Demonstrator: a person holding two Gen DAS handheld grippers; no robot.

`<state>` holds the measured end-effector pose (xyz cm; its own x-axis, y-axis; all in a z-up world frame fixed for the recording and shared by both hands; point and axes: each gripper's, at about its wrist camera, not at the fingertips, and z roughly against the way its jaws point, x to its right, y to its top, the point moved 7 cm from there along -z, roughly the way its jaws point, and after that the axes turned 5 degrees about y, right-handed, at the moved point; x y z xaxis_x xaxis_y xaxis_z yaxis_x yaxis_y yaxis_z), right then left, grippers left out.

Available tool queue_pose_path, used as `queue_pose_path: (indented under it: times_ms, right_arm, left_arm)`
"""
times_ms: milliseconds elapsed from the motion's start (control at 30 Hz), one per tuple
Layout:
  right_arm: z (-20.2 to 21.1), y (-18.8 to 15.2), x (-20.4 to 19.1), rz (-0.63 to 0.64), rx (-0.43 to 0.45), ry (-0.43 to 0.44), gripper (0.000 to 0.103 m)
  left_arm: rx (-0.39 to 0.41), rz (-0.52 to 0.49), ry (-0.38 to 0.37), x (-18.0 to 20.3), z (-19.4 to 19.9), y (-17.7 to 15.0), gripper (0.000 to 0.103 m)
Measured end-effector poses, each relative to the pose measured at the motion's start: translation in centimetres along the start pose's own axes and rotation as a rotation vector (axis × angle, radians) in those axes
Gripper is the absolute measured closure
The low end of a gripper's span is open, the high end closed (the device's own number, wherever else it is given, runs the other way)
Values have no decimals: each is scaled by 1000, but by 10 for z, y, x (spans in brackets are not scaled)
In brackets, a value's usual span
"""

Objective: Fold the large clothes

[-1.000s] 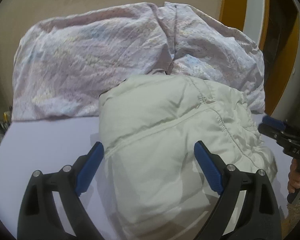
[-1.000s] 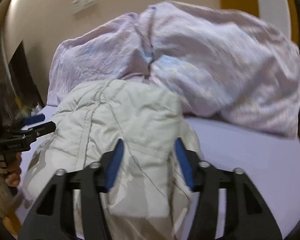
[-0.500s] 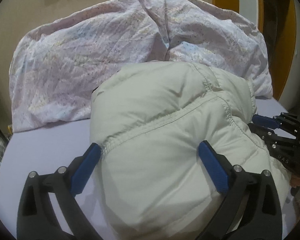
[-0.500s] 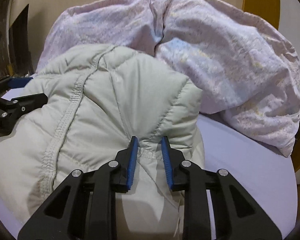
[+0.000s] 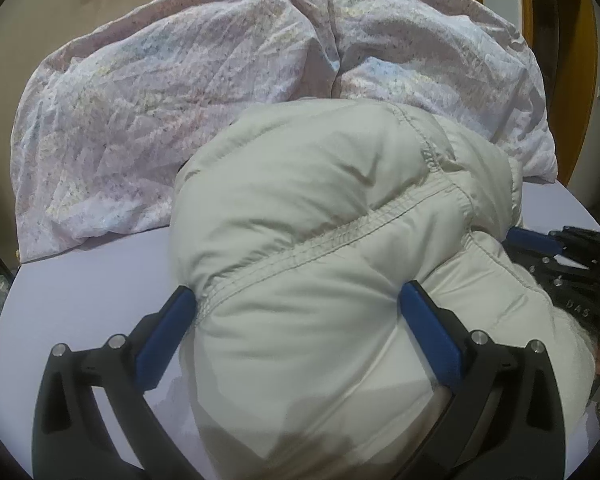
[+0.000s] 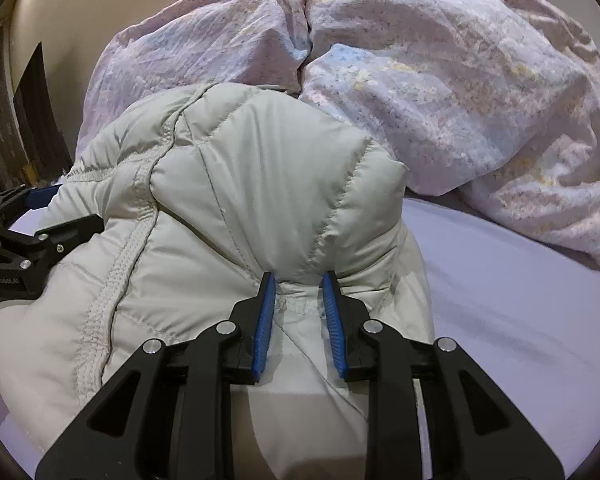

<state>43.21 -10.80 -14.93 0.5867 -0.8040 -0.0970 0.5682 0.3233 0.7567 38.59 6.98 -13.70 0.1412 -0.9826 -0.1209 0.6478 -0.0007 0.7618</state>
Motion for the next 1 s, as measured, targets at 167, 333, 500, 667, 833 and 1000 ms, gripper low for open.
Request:
queue_pose_path:
  times_ms: [167,333,500,667,833,1000]
  right_arm:
    - [31,29,-9,-25,101,52,77]
    - [28,54,-1,-15,136,-17,77]
    - [2,45,21,-81,74,-37,77]
    - [-14,31,20,-53,65,-66,77]
    - [-22,27,23,-74,62,-41,77]
    - [-28,25,22,-67,40,-44,77]
  left_arm:
    - [-5,2,4,0,-1,-2,2]
    - [-5,0,5,-1,-2,-2,2]
    - [3,-3,1,0,-1,-2,2]
    - [20,-7,2,3,-2,0,2]
    - [36,-5,8,5,-3,1,2]
    - [46,-2,15,6,-5,1,2]
